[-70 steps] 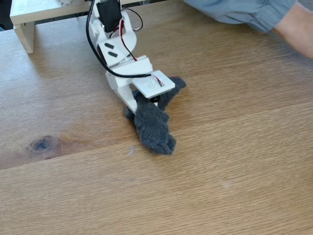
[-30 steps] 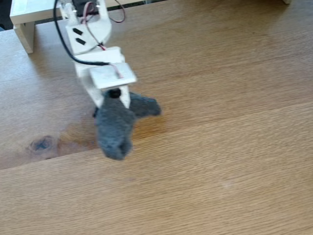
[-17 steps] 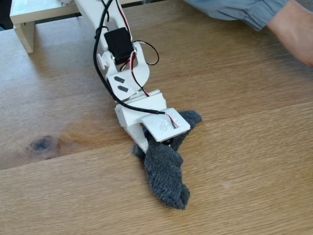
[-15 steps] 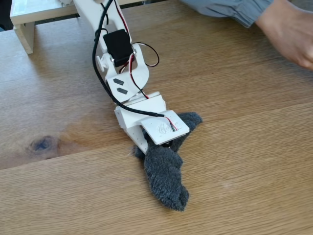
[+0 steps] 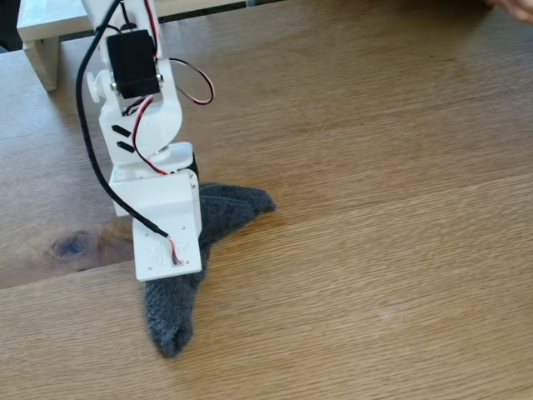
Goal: Clean the area in front of the robot
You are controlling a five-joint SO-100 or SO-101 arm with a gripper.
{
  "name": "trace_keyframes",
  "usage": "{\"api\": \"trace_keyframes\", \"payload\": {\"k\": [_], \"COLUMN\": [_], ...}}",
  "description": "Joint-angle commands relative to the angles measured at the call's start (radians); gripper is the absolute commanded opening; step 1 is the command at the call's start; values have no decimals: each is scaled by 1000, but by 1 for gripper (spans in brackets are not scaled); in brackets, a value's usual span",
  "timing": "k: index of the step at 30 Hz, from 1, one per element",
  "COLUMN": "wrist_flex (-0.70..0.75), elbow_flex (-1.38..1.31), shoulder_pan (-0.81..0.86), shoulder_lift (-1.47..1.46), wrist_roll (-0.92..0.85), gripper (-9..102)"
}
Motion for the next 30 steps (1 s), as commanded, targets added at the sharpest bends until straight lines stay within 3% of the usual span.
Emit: {"api": "trace_keyframes", "payload": {"k": [1,5,12,18,20,30], "wrist_flex": [114,58,-288,-893,-1029,-1149], "elbow_flex": [101,249,463,503,503,503], "shoulder_pan": [-77,-170,-233,-87,-64,-69], "shoulder_lift": [236,419,540,509,434,98], "wrist_roll": [57,101,63,-106,-195,-365], "gripper": [0,0,0,0,0,0]}}
